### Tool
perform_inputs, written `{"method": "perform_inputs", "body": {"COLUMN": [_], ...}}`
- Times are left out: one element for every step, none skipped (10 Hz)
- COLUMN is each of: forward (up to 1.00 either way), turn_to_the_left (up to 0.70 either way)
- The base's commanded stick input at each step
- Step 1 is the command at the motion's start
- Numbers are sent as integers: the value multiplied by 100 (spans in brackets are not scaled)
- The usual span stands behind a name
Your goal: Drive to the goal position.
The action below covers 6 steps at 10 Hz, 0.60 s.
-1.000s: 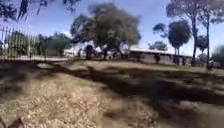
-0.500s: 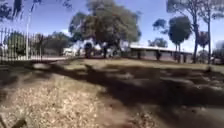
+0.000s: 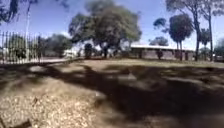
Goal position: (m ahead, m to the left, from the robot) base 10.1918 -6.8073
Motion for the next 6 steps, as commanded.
{"method": "perform_inputs", "body": {"forward": [70, 70, 70, 70, 70, 70], "turn_to_the_left": [0, 0, 0, 0, 0, 0]}}
